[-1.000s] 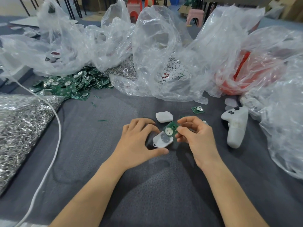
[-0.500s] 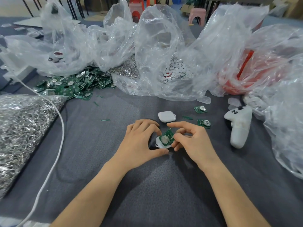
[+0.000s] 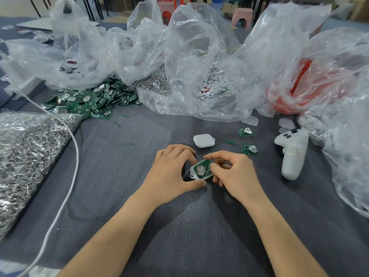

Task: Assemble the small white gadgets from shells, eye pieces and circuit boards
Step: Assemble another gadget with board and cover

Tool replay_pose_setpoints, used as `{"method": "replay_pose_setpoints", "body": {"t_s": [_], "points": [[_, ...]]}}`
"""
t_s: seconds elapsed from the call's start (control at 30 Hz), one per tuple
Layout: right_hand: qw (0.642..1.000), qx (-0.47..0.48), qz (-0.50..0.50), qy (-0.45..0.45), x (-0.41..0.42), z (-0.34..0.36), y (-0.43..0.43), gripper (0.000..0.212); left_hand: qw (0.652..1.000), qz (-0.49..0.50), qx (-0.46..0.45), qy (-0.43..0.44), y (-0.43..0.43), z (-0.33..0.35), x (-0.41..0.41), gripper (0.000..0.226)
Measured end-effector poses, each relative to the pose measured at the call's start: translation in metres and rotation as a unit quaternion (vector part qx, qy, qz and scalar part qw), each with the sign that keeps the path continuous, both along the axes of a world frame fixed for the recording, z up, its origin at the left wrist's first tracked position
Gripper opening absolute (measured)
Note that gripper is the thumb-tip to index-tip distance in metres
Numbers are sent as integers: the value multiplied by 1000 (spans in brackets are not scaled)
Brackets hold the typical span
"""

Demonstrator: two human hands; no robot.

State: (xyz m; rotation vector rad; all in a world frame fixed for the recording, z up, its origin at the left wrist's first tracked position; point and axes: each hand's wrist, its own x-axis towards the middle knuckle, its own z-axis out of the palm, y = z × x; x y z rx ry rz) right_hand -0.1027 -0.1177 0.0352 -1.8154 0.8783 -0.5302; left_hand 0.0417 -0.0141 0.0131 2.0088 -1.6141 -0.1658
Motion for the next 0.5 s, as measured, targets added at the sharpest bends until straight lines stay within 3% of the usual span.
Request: {"method": "replay_pose_setpoints", "body": {"t_s": [0.5], "points": [[997,-75,10,8,2,-2,3,29,1000,1,-1,2,1,-1,-1,47]]}}
